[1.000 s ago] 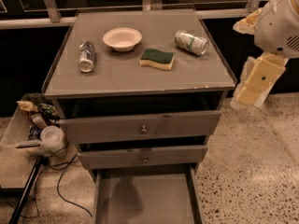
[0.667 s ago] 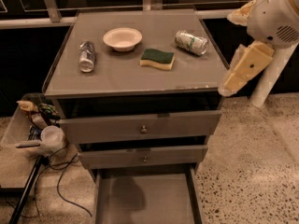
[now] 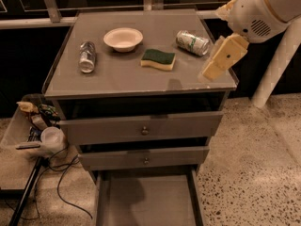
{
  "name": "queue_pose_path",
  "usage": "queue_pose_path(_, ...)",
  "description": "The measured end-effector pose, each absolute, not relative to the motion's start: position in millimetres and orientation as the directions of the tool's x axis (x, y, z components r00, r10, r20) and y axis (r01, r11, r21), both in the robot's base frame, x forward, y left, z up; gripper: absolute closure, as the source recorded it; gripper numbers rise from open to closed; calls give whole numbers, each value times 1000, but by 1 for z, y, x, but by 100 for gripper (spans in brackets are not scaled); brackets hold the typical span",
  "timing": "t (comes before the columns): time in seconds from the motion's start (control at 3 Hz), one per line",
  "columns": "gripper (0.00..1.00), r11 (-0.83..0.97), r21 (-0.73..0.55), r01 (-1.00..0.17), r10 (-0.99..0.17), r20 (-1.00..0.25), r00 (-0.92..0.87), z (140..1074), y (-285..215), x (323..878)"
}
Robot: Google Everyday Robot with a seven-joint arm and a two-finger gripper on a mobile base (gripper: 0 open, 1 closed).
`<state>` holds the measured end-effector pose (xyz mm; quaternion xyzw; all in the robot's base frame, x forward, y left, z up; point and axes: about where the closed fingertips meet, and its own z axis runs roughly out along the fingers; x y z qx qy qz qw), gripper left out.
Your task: Place sponge into bottom drawer
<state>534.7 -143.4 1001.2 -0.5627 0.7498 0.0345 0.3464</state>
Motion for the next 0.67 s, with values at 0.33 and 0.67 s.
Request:
queue_pose_path(0.33,0,368,-327,-870,-790,-604,-107,992,-129,552)
queue_pose_path(0.67,0,379,-303,-874,-753,-650,-101,973,-115,575)
